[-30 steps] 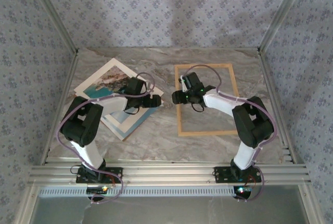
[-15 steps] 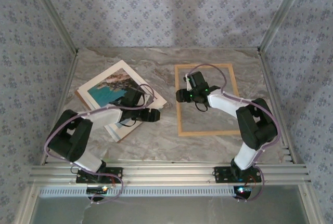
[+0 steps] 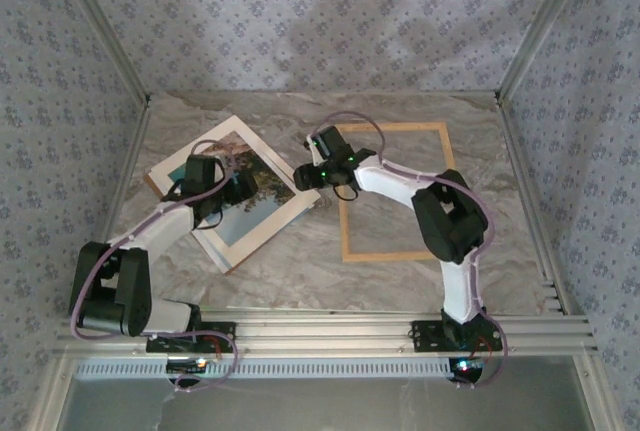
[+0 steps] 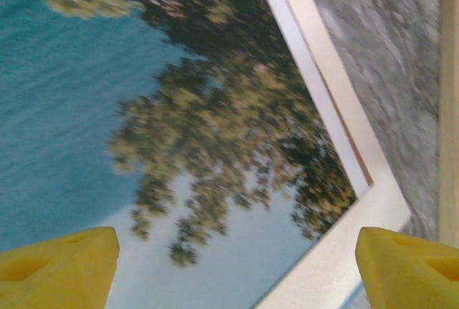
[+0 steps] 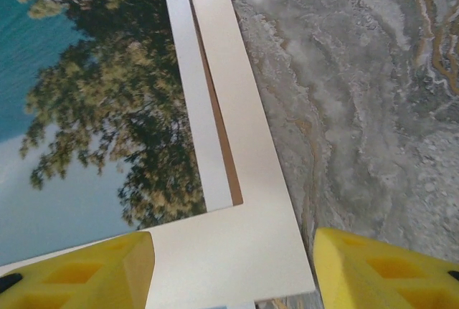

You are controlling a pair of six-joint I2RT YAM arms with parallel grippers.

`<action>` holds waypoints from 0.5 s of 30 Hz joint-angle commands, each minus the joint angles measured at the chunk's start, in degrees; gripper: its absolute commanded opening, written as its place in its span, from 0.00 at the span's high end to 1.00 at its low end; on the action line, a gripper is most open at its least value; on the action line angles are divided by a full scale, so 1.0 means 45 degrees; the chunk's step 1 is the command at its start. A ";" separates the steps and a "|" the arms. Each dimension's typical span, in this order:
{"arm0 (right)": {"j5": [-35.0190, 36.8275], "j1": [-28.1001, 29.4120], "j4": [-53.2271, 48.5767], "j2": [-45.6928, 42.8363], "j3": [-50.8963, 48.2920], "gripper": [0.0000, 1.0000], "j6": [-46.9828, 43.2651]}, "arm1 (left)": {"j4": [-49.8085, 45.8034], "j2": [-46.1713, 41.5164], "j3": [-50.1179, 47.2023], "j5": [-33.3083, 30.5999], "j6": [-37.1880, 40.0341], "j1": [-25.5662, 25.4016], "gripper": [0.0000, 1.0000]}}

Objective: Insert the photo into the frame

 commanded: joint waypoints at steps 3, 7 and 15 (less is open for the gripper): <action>0.0401 -0.0033 -0.1795 0.1161 0.1269 0.37 -0.0001 | -0.0906 -0.0265 -0.0354 -0.2304 -0.0351 0.0968 0.11; 0.0049 0.0001 -0.2295 0.1852 0.1991 0.36 0.0053 | -0.0809 -0.0056 -0.0776 -0.2326 -0.0583 0.1625 0.10; -0.0595 0.0122 -0.2728 0.2588 0.2654 0.35 0.0185 | -0.0539 0.0545 -0.1241 -0.2233 -0.0622 0.1738 0.08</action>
